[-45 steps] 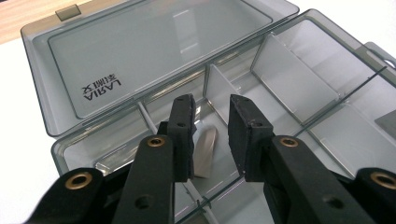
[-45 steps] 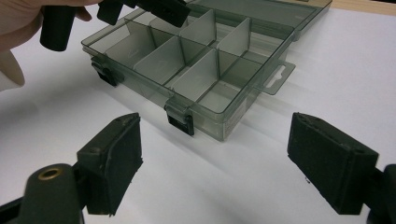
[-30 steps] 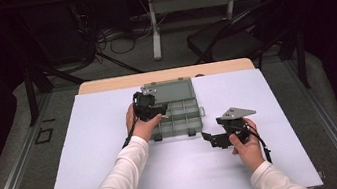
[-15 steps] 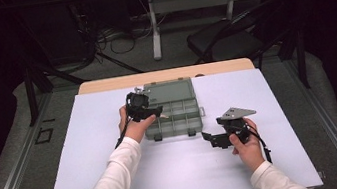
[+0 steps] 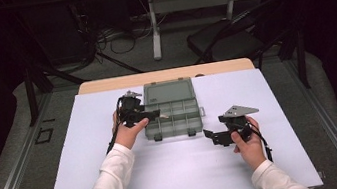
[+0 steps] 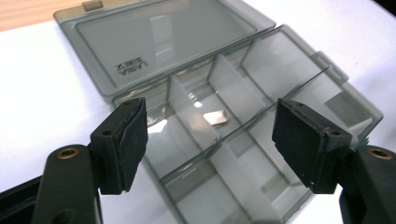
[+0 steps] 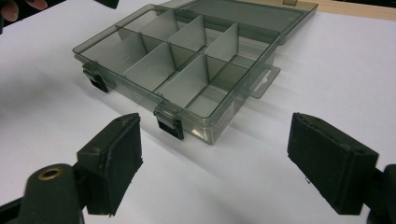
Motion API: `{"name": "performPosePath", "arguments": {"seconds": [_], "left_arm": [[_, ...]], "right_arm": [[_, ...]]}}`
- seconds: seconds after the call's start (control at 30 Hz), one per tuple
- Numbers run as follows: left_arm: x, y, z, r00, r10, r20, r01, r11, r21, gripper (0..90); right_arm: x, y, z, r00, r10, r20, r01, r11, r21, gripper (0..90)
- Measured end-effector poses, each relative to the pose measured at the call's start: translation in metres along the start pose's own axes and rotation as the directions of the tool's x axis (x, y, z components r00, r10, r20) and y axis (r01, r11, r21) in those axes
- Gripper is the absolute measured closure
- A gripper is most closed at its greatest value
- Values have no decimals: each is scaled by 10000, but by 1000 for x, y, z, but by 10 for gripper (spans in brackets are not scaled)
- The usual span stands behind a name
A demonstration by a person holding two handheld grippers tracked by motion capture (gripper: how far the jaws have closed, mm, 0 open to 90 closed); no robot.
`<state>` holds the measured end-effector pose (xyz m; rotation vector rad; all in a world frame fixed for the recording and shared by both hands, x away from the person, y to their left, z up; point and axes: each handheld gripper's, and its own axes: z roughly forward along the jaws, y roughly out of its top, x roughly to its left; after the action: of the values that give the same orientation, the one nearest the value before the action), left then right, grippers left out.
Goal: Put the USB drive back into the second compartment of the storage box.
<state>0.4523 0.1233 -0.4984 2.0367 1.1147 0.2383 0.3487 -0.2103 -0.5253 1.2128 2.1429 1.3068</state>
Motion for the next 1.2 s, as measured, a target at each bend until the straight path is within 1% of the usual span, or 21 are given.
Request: {"name": "performPosePath", "arguments": {"seconds": [0.1, 0.13, 0.17, 0.2, 0.23, 0.3, 0.33, 0.4, 0.47, 0.57, 0.6, 0.63, 0.67, 0.8, 0.93, 1.0, 1.03, 1.07, 1.1, 1.17, 1.2], "left_arm": [[2, -2, -3, 10000, -91, 33, 91, 9999, 113, 235], [2, -3, -2, 10000, -98, -15, 98, 9999, -47, 235], [2, -4, -3, 10000, -60, -43, 60, 10000, 5, 226], [2, -5, -3, 9999, -65, -91, 64, 9999, -98, 212], [3, -6, -4, 9999, -85, -88, 84, 9999, -68, 203], [4, -7, -4, 9999, -52, -113, 51, 10000, -50, 200], [4, -7, -5, 9998, -169, -78, 169, 9999, -36, 188], [5, -9, -5, 9994, -356, 0, 356, 9992, -163, 177], [7, -11, -7, 9998, -175, -64, 175, 9998, -28, 150], [10, -14, -8, 9994, -313, -129, 312, 9995, -78, 149], [12, -15, -9, 9989, -430, -190, 428, 9990, -110, 149], [13, -15, -10, 9986, -498, -164, 498, 9988, 35, 149], [13, -16, -9, 9982, -557, -238, 556, 9984, -46, 150], [15, -19, -11, 9985, -493, -232, 498, 9986, 186, 166], [16, -22, -10, 9986, -333, -415, 343, 9991, 232, 190], [16, -24, -10, 9985, -340, -424, 351, 9991, 245, 190], [17, -24, -10, 9989, -295, -372, 308, 9989, 355, 190], [17, -25, -9, 9986, -331, -417, 341, 9991, 250, 190], [17, -26, -9, 9988, -308, -371, 320, 9990, 319, 191], [16, -28, -8, 9989, -203, -417, 217, 9992, 333, 219], [17, -28, -8, 9991, -124, -408, 142, 9989, 457, 235]], "right_arm": [[-3, 1, -1, 9999, 131, 19, -131, 9999, 84, 173], [-4, 1, -1, 9998, 178, 12, -178, 9998, 106, 173], [-4, 1, -1, 9998, 202, 4, -202, 9997, 113, 173], [-5, 1, -1, 9998, 203, 1, -203, 9997, 131, 173], [-6, 1, -1, 9997, 256, 42, -257, 9996, 148, 173], [-6, 2, -1, 9994, 347, 34, -347, 9993, 133, 173], [-6, 2, -1, 9992, 389, 44, -390, 9992, 125, 173], [-7, 2, -1, 9990, 450, 78, -451, 9989, 151, 171], [-6, 2, -1, 9989, 477, 33, -477, 9986, 208, 164], [-6, 2, -3, 9993, 364, -16, -364, 9989, 301, 159], [-5, 2, -3, 9994, 333, -11, -333, 9990, 314, 157], [-5, 2, -3, 9995, 303, 11, -304, 9990, 319, 157], [-5, 2, -3, 9994, 334, 5, -334, 9989, 318, 157], [-7, 3, -4, 9988, 499, -18, -497, 9975, 497, 154], [-9, 5, -5, 9976, 676, 115, -681, 9959, 594, 149], [-9, 6, -5, 9971, 747, 135, -753, 9957, 539, 149], [-9, 6, -4, 9967, 791, 155, -799, 9953, 554, 149], [-9, 6, -4, 9964, 842, 121, -847, 9949, 546, 145], [-9, 6, -4, 9960, 886, 93, -890, 9945, 552, 145], [-9, 6, -3, 9947, 1026, 114, -1031, 9927, 622, 145], [-10, 6, -2, 9940, 1094, 65, -1095, 9918, 655, 142]]}}
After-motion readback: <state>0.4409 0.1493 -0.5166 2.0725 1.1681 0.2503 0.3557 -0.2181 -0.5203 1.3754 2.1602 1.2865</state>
